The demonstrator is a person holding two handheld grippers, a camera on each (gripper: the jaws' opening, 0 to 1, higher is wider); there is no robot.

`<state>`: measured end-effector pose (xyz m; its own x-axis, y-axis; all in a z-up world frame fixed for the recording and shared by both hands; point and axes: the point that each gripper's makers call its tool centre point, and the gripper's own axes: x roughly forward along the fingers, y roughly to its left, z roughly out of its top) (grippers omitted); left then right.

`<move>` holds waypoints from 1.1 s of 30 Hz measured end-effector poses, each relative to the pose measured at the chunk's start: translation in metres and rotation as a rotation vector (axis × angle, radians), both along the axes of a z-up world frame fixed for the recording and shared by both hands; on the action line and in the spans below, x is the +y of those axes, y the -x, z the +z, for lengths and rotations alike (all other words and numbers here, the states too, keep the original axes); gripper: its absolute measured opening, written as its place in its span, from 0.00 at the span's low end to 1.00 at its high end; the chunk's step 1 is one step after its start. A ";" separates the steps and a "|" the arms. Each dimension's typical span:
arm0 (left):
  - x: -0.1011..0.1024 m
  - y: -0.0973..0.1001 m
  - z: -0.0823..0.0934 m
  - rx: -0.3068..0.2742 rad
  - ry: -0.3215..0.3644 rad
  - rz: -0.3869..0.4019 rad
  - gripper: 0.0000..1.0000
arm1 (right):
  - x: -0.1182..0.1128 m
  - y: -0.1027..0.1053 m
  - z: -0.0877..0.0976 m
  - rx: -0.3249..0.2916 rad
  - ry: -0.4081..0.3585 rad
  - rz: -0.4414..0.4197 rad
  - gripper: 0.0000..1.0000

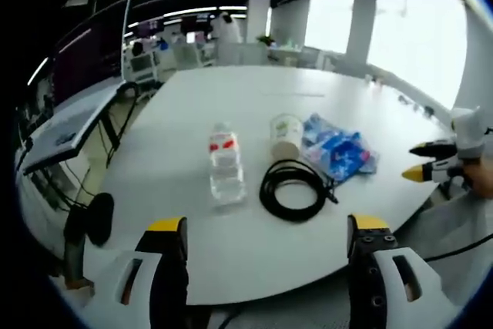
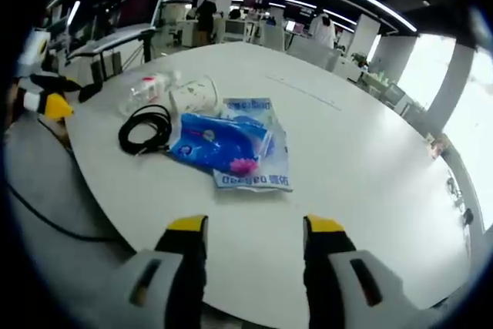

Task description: Arrange the tabletop items into an orderly group along one side of the table until the central work area is clear of visible clutter.

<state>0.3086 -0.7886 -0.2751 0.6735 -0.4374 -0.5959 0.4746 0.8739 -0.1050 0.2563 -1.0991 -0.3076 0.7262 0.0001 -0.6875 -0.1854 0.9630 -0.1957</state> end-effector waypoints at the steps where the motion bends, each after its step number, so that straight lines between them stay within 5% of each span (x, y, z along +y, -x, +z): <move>1: 0.000 0.000 0.000 0.000 0.002 0.001 0.83 | 0.001 0.000 -0.001 0.004 0.000 0.002 0.48; 27: -0.008 0.011 -0.013 0.077 -0.051 -0.069 0.85 | -0.007 0.000 0.002 -0.007 0.040 0.002 0.46; 30: -0.009 0.012 -0.014 0.103 -0.037 -0.074 0.87 | -0.007 0.001 0.004 -0.012 0.052 0.005 0.46; 33: -0.012 0.014 -0.011 0.183 0.072 -0.058 0.90 | -0.005 0.001 0.001 0.006 0.076 0.024 0.46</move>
